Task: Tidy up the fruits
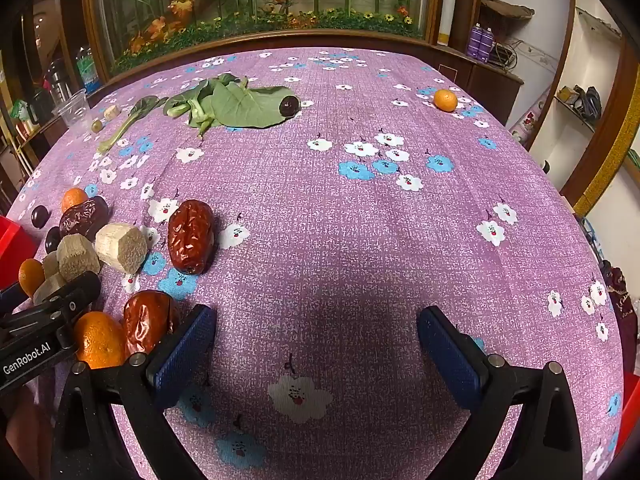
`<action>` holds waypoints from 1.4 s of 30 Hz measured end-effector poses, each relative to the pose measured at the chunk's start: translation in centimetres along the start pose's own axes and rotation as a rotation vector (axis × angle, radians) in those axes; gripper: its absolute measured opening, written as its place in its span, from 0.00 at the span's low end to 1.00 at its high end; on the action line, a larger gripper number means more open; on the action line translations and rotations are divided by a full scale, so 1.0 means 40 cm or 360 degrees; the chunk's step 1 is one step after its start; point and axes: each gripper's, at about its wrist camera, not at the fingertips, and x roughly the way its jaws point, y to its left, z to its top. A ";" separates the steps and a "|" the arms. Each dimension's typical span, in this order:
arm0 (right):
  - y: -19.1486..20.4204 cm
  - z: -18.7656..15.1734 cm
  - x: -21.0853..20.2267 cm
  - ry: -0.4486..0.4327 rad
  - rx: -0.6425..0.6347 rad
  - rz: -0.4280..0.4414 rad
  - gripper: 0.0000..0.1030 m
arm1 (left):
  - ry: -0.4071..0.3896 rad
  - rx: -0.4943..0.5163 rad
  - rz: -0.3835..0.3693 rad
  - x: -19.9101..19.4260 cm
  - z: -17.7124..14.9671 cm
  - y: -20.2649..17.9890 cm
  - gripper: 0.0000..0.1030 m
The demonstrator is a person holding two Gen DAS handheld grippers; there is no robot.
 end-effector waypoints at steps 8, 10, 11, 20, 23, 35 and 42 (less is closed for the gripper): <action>0.000 0.000 0.000 0.0000 0.0000 0.0000 1.00 | -0.0001 0.0002 0.0002 0.000 0.000 0.000 1.00; 0.001 0.000 0.000 0.0001 0.0000 -0.0001 1.00 | -0.0001 0.0002 0.0003 0.000 0.000 0.000 1.00; 0.001 0.000 0.000 0.0001 0.0000 -0.0001 1.00 | -0.0001 0.0002 0.0003 0.000 0.000 0.000 1.00; 0.000 -0.001 0.000 0.0001 0.0000 0.0000 1.00 | -0.0001 0.0002 0.0002 0.000 0.000 0.000 1.00; 0.001 0.000 -0.001 0.0001 -0.0001 -0.0002 1.00 | -0.0001 0.0002 0.0003 0.000 0.000 0.000 1.00; 0.003 -0.003 -0.001 0.0001 0.0000 -0.0003 1.00 | -0.0003 -0.0036 0.0032 0.000 0.000 -0.005 1.00; 0.000 -0.003 0.001 0.0057 0.0018 -0.0007 1.00 | 0.0078 -0.0004 0.0013 0.006 0.012 -0.006 1.00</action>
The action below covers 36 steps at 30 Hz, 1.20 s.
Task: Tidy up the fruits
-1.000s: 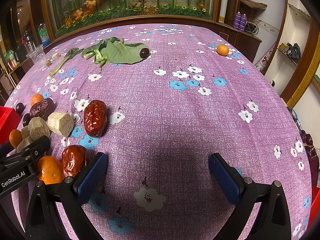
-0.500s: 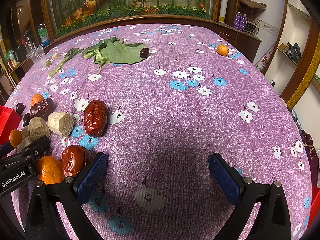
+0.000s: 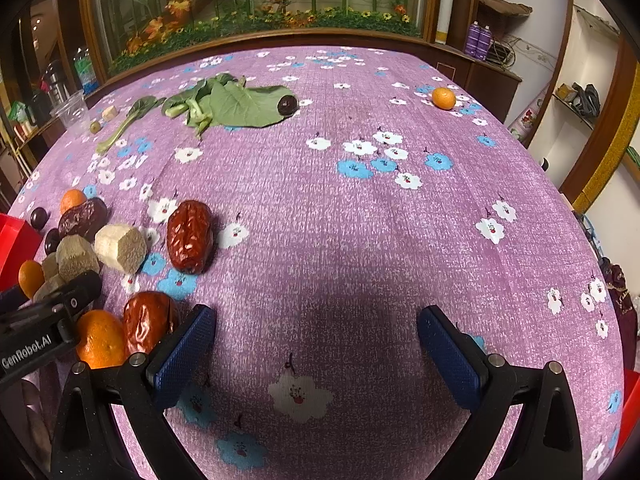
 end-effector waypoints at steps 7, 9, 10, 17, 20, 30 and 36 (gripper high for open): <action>0.003 0.004 0.000 0.0009 0.0019 -0.0025 0.99 | 0.0004 -0.0024 -0.0197 -0.044 -0.027 0.047 0.92; -0.001 -0.008 -0.018 -0.0020 0.0042 -0.0034 0.99 | -0.0063 -0.0071 -0.0259 -0.099 -0.039 0.083 0.91; -0.002 -0.015 -0.034 -0.0050 0.0046 -0.0021 0.99 | -0.0117 -0.0074 -0.0246 -0.129 -0.045 0.097 0.91; 0.059 -0.062 -0.191 -0.0332 -0.0073 0.0096 0.99 | -0.0371 -0.0033 -0.0204 -0.290 -0.088 0.193 0.91; 0.102 -0.073 -0.232 -0.0407 -0.0139 0.0228 0.99 | -0.0402 -0.0095 -0.0259 -0.318 -0.115 0.248 0.91; 0.218 -0.103 -0.231 -0.0342 -0.0303 0.0558 0.72 | -0.0276 0.0000 -0.0319 -0.275 -0.172 0.284 0.38; 0.229 -0.102 -0.181 -0.0236 -0.0309 0.0666 0.58 | -0.0297 0.0112 -0.0386 -0.257 -0.169 0.240 0.38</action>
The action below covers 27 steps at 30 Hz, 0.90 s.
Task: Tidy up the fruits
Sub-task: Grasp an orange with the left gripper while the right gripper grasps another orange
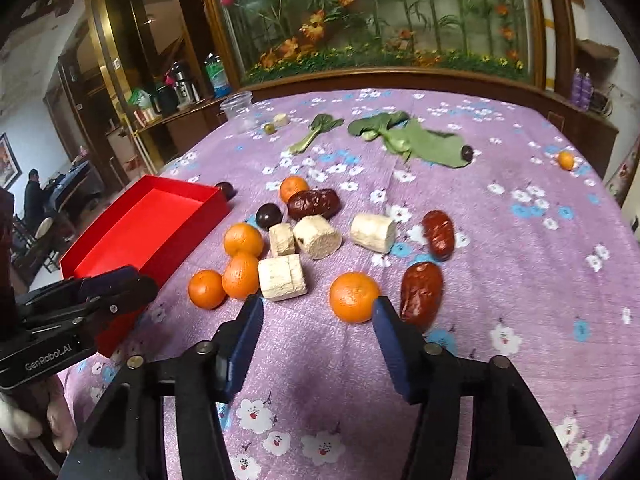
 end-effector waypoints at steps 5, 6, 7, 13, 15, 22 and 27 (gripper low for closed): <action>-0.009 0.010 0.043 0.0048 0.0009 0.0016 0.58 | 0.0020 0.0116 -0.0005 0.040 0.017 -0.018 0.38; -0.010 0.013 0.049 0.0046 0.0000 0.0001 0.58 | 0.0041 0.0142 -0.0010 0.054 0.021 -0.020 0.38; -0.011 0.017 0.052 0.0043 -0.0015 -0.0013 0.58 | 0.0055 0.0155 -0.0012 0.062 0.023 -0.020 0.38; -0.026 0.039 0.073 0.0064 -0.0053 -0.0087 0.58 | 0.0173 0.0256 -0.0068 0.116 0.023 -0.034 0.38; -0.043 0.042 0.084 0.0081 -0.0037 -0.0107 0.58 | 0.0198 0.0288 -0.0039 0.134 0.021 -0.038 0.43; -0.062 0.052 0.110 0.0106 -0.0010 -0.0132 0.59 | 0.0333 0.0374 0.0017 0.180 -0.001 -0.059 0.81; -0.073 0.052 0.133 0.0157 0.0044 -0.0165 0.47 | 0.0306 0.0295 0.0073 0.172 0.003 -0.041 0.68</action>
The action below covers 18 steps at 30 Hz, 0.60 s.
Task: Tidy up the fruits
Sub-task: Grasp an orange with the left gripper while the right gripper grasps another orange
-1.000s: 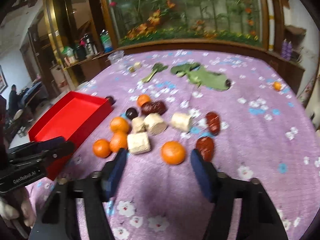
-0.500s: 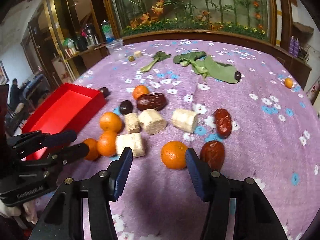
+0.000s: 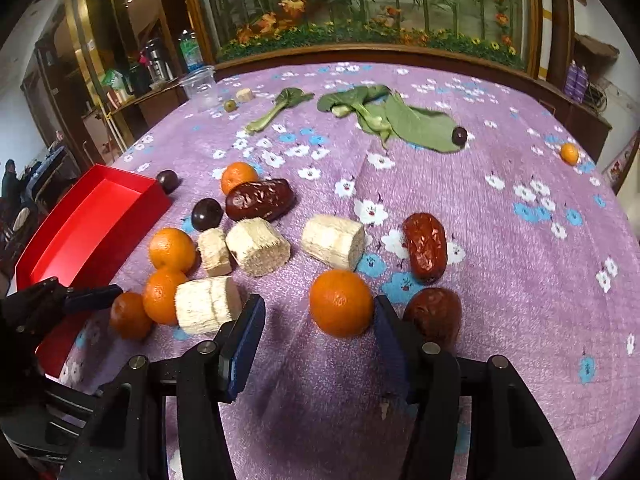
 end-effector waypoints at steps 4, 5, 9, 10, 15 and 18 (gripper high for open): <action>-0.028 0.007 0.000 -0.0003 0.0102 0.0048 0.31 | -0.0066 -0.0081 0.0004 -0.019 0.008 0.033 0.30; -0.029 0.006 -0.002 -0.0007 0.0109 0.0048 0.31 | -0.0079 -0.0116 -0.0031 -0.026 0.005 0.041 0.30; -0.014 -0.010 -0.041 -0.0055 0.0106 0.0071 0.31 | -0.0164 -0.0141 -0.0050 -0.074 -0.005 0.046 0.30; -0.005 -0.013 -0.058 -0.0075 0.0098 0.0077 0.31 | -0.0189 -0.0145 -0.0049 -0.090 -0.005 0.047 0.30; 0.066 -0.006 -0.141 -0.0177 0.0013 0.0143 0.31 | -0.0326 -0.0234 -0.0042 -0.184 -0.016 0.085 0.30; 0.125 0.007 -0.182 -0.0221 -0.0047 0.0233 0.31 | -0.0387 -0.0311 -0.0002 -0.235 -0.030 0.138 0.30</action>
